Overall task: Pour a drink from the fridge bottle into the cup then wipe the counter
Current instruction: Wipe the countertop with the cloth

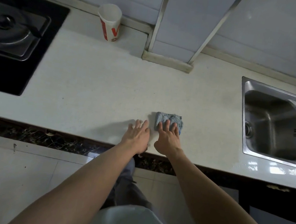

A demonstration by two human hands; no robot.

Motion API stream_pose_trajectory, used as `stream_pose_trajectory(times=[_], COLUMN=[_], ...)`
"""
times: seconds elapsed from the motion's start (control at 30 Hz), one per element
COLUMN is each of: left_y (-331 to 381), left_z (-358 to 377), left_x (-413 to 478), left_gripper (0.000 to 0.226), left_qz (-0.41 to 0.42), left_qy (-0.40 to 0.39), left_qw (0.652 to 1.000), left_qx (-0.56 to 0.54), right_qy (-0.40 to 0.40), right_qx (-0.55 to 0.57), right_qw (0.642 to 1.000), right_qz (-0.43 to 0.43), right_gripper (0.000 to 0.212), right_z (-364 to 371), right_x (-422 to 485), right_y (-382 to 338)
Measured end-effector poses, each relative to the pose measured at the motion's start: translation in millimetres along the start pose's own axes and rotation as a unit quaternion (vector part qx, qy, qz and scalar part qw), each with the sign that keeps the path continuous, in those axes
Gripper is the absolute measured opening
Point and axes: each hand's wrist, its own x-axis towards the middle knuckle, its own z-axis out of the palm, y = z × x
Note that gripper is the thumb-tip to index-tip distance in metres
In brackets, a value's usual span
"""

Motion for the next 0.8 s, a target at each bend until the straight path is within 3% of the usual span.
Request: stream_pose_trajectory(times=[0.27,0.4,0.8], left_y=[-13,-26,-31], left_z=[-17,-26,-47], left_x=[37,47,58], left_gripper=[0.04,0.038,0.029], left_qz=[0.015,0.023,0.019], left_qy=[-0.018,0.01,-0.074], left_qw=[1.0,0.999,0.996], left_qx=[0.018,0.03,-0.038], right_qy=[0.019,0.026,0.04], right_qx=[-0.005,-0.014,0.015], right_qw=[1.0,1.0,0.997], right_qz=[0.009,0.001,0.061], right_gripper=[0.084,0.081,0.079], right_z=[-53,-87,-129], right_x=[79,122,192], right_y=[16,26,6])
